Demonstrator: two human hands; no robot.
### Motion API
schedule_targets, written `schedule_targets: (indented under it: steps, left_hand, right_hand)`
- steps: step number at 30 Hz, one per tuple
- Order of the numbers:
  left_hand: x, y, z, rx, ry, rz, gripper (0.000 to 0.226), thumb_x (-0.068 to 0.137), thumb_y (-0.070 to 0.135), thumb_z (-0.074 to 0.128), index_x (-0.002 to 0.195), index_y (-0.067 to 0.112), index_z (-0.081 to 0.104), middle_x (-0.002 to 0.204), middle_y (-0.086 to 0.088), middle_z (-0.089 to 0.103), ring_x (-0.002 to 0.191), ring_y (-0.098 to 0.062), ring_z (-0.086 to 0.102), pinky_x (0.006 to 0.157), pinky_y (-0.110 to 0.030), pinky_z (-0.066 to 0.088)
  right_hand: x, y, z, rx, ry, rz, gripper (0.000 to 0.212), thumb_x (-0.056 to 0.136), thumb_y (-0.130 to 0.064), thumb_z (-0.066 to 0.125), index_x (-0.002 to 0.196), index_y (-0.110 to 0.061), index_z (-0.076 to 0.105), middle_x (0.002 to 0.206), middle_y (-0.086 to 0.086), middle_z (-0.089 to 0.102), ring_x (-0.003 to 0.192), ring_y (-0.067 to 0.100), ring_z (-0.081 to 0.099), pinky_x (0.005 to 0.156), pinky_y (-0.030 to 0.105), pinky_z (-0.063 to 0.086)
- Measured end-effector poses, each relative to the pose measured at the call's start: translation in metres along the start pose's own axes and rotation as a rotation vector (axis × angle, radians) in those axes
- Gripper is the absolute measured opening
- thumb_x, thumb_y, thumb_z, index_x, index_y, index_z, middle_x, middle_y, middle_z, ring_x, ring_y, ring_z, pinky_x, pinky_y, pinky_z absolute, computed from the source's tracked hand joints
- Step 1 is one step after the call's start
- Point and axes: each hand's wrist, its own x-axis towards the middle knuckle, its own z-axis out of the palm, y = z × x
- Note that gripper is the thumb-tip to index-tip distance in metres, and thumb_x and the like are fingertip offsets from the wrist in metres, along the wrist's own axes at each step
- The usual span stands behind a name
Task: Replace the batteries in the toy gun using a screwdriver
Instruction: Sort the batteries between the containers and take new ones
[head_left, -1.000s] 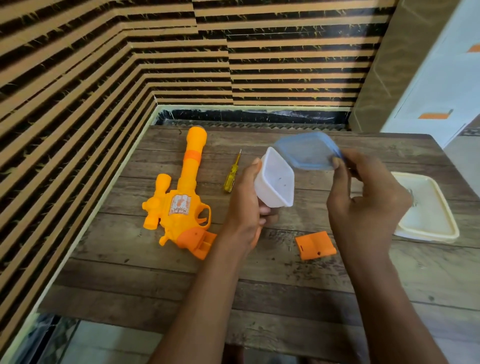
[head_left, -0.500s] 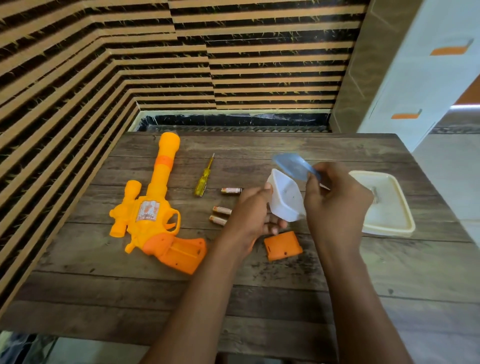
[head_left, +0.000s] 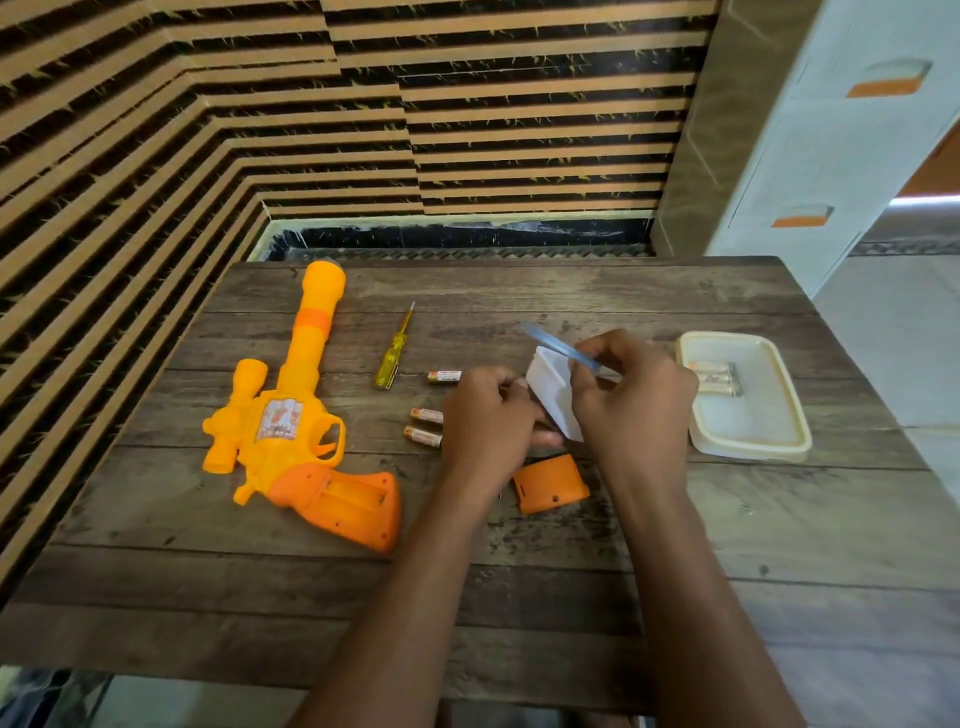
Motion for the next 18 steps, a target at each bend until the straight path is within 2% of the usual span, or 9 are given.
schedule_targets:
  steps: [3, 6, 9, 11, 14, 15, 18]
  left_hand:
    - [0.002, -0.001, -0.002, 0.023, 0.025, 0.052, 0.027, 0.109, 0.014, 0.047, 0.095, 0.006, 0.069, 0.089, -0.014, 0.077, 0.069, -0.020, 0.079, 0.073, -0.047, 0.067]
    - [0.004, -0.001, -0.003, 0.031, 0.087, 0.114, 0.040, 0.109, 0.037, 0.050, 0.098, 0.005, 0.072, 0.087, -0.011, 0.077, 0.072, -0.017, 0.078, 0.068, -0.041, 0.067]
    - [0.008, -0.004, -0.004, 0.047, 0.114, 0.155, 0.036, 0.097, 0.048, 0.063, 0.096, 0.015, 0.077, 0.086, 0.000, 0.079, 0.079, -0.015, 0.078, 0.073, -0.044, 0.066]
    - [0.010, -0.006, -0.005, 0.087, 0.108, 0.182, 0.030, 0.093, 0.042, 0.069, 0.103, 0.016, 0.079, 0.089, 0.005, 0.079, 0.084, -0.010, 0.076, 0.077, -0.039, 0.065]
    - [0.010, -0.005, -0.005, 0.211, 0.131, 0.270, 0.021, 0.098, 0.030, 0.070, 0.109, 0.015, 0.078, 0.092, 0.011, 0.075, 0.085, 0.001, 0.070, 0.070, -0.010, 0.052]
    - [0.010, -0.004, -0.006, 0.244, 0.147, 0.292, 0.020, 0.099, 0.028, 0.070, 0.111, 0.014, 0.078, 0.092, 0.010, 0.075, 0.085, 0.002, 0.068, 0.067, -0.006, 0.048]
    - [0.008, 0.000, -0.009, 0.333, 0.201, 0.347, 0.017, 0.101, 0.017, 0.066, 0.111, 0.013, 0.078, 0.098, 0.003, 0.077, 0.084, -0.002, 0.065, 0.065, -0.005, 0.045]
  right_hand:
    - [0.001, 0.000, -0.001, -0.006, 0.011, -0.001, 0.015, 0.082, 0.000, 0.070, 0.093, -0.007, 0.077, 0.089, 0.005, 0.079, 0.078, 0.022, 0.071, 0.071, 0.018, 0.043]
    - [0.002, 0.000, -0.002, -0.020, 0.003, 0.003, 0.016, 0.081, 0.000, 0.070, 0.093, -0.007, 0.077, 0.090, 0.004, 0.079, 0.080, 0.022, 0.072, 0.075, 0.023, 0.050]
    - [0.002, -0.001, -0.002, -0.019, 0.027, -0.007, 0.015, 0.079, 0.000, 0.069, 0.090, -0.007, 0.077, 0.088, 0.005, 0.079, 0.078, 0.024, 0.072, 0.073, 0.028, 0.053]
    - [0.002, -0.001, -0.002, -0.019, 0.051, -0.010, 0.015, 0.079, -0.001, 0.070, 0.090, -0.007, 0.076, 0.088, 0.005, 0.079, 0.079, 0.024, 0.073, 0.075, 0.031, 0.056]
    - [0.003, 0.002, -0.003, -0.001, 0.086, 0.008, 0.017, 0.078, 0.001, 0.070, 0.091, -0.007, 0.077, 0.092, 0.004, 0.080, 0.083, 0.025, 0.075, 0.084, 0.036, 0.060]
    - [0.004, 0.002, -0.003, 0.005, 0.091, 0.011, 0.017, 0.077, 0.001, 0.070, 0.091, -0.008, 0.077, 0.092, 0.003, 0.080, 0.083, 0.025, 0.075, 0.084, 0.037, 0.061]
    - [0.007, 0.003, -0.001, 0.010, 0.073, -0.003, 0.018, 0.078, 0.002, 0.070, 0.091, -0.008, 0.077, 0.093, 0.002, 0.080, 0.083, 0.025, 0.076, 0.085, 0.035, 0.060]
